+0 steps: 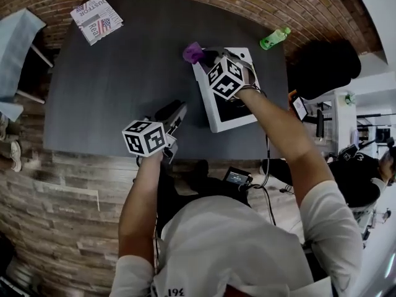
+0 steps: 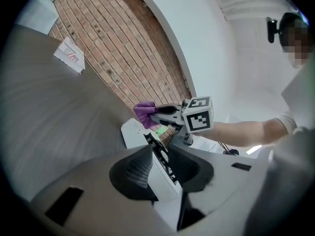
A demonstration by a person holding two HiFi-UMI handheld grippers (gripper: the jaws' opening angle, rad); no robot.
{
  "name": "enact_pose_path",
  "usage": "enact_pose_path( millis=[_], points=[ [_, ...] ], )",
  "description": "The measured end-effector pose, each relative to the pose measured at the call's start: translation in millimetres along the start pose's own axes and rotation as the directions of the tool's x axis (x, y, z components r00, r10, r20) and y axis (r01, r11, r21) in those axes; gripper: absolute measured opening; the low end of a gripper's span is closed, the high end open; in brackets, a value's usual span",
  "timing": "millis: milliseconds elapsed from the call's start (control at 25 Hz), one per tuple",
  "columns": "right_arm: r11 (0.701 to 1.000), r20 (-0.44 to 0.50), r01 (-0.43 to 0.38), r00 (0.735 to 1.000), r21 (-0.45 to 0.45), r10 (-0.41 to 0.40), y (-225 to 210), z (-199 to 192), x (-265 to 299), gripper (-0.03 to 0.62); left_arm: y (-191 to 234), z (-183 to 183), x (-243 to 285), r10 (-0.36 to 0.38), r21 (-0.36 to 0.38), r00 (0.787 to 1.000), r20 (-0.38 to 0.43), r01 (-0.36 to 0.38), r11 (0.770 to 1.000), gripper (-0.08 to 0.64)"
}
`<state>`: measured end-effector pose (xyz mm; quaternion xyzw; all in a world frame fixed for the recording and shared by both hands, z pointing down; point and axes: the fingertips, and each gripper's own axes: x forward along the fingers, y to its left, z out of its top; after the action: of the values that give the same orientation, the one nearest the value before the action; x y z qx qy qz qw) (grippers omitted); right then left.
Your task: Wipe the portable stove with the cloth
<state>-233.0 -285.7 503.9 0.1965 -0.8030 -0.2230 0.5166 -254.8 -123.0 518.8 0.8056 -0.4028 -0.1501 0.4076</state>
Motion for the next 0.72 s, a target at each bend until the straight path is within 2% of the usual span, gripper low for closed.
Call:
enact_pose_path(
  millis=[160, 400, 720],
  points=[
    [0.997, -0.016, -0.041, 0.999, -0.068, 0.040, 4, 22, 39, 0.089, 13, 4, -10, 0.016, -0.017, 1.000, 0.020, -0.015, 1.000, 0.104],
    [0.989, -0.074, -0.088, 0.994, -0.121, 0.079, 6, 30, 82, 0.089, 25, 5, -21, 0.026, -0.044, 0.999, 0.039, -0.024, 0.999, 0.104],
    [0.958, -0.180, -0.119, 0.981, -0.261, 0.072, 14, 10, 109, 0.087, 34, -8, -29, 0.041, -0.077, 0.999, 0.036, -0.038, 0.996, 0.104]
  ],
)
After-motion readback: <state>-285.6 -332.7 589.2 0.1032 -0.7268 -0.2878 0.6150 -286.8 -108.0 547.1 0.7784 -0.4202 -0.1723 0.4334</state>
